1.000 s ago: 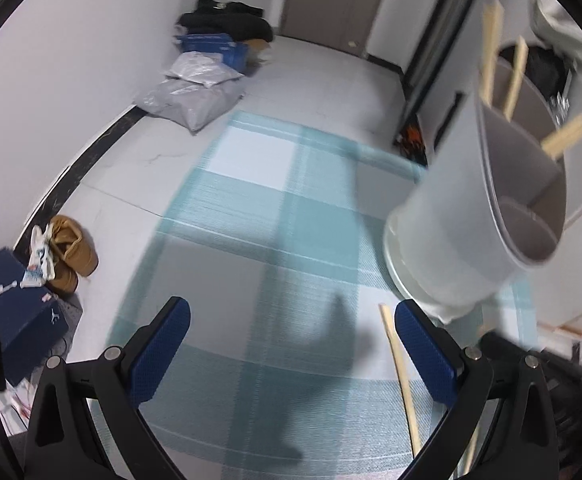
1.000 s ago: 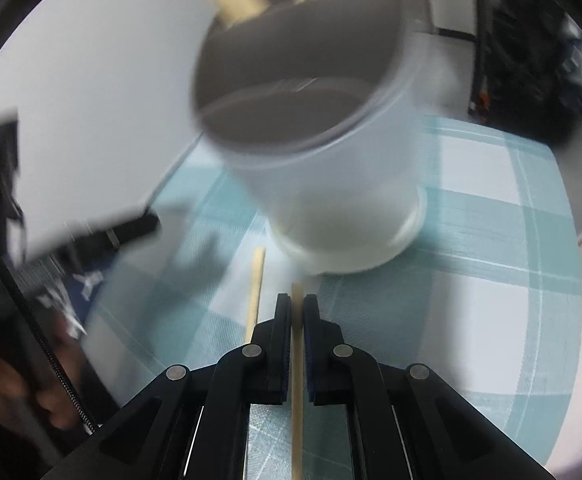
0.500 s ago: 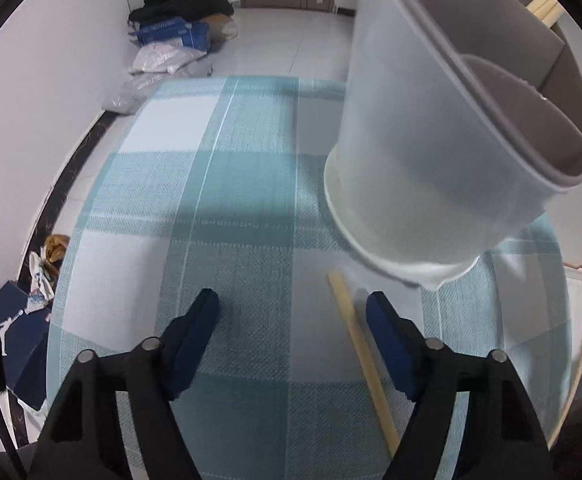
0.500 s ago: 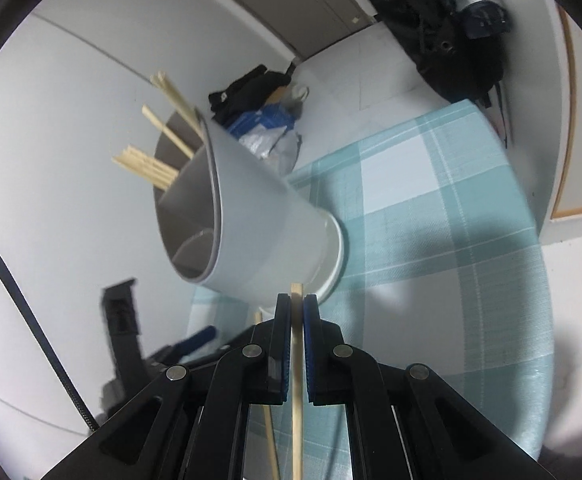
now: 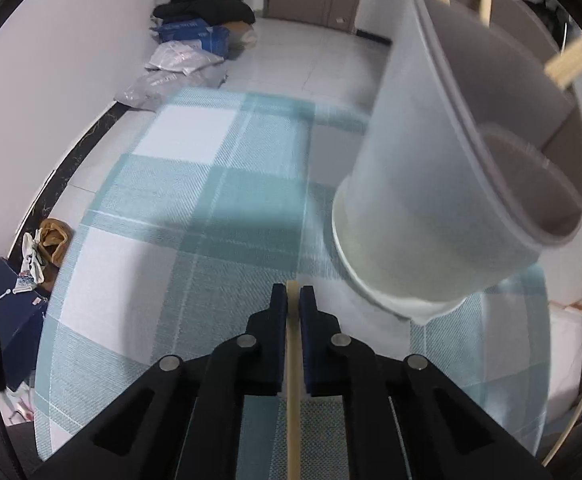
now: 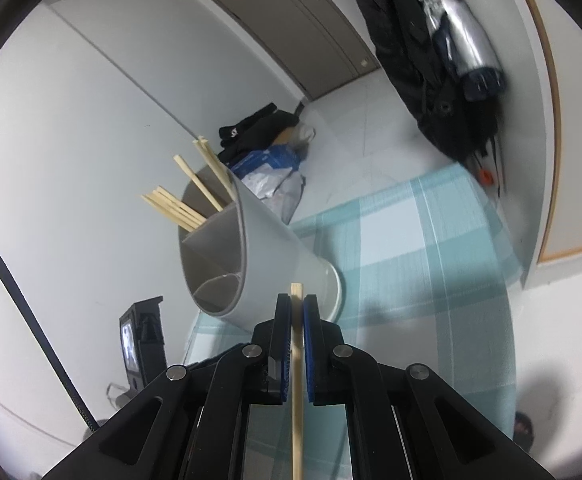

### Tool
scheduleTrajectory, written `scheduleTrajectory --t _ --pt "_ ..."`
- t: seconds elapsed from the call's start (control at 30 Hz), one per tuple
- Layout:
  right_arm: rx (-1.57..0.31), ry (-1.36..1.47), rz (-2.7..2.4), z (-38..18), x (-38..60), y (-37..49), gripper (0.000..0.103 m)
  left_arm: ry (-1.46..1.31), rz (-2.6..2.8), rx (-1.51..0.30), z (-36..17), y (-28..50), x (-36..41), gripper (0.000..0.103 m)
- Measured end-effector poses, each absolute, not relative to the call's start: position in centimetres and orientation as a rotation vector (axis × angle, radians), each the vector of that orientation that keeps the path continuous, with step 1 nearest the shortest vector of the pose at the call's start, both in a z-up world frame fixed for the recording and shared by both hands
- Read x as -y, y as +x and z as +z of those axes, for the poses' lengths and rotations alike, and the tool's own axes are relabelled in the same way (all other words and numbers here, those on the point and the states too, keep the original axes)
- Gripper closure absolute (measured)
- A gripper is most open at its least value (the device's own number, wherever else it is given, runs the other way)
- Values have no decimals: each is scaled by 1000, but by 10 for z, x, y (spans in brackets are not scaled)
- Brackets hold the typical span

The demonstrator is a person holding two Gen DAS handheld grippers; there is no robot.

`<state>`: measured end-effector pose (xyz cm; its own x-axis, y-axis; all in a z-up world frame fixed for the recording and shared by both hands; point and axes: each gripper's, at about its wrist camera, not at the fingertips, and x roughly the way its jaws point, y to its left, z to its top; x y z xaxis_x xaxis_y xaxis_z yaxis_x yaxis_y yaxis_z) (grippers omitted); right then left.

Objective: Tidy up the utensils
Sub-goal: 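Carry both held chopsticks up above the white holder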

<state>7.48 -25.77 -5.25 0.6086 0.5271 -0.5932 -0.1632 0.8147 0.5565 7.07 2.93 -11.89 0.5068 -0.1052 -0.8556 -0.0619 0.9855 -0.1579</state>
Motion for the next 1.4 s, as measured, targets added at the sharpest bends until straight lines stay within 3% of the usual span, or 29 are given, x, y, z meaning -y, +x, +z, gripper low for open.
scheduleTrajectory --t 0.47,1.0,1.4 --pt "-695 377 403 -27 243 50 98 -241 -78 -712 -37 34 -42 100" --pt "-518 180 381 8 205 14 98 -172 -126 -629 -7 7 -41 100" --pt "-465 185 384 32 202 10 98 -117 -168 -603 23 -1 -37 101"
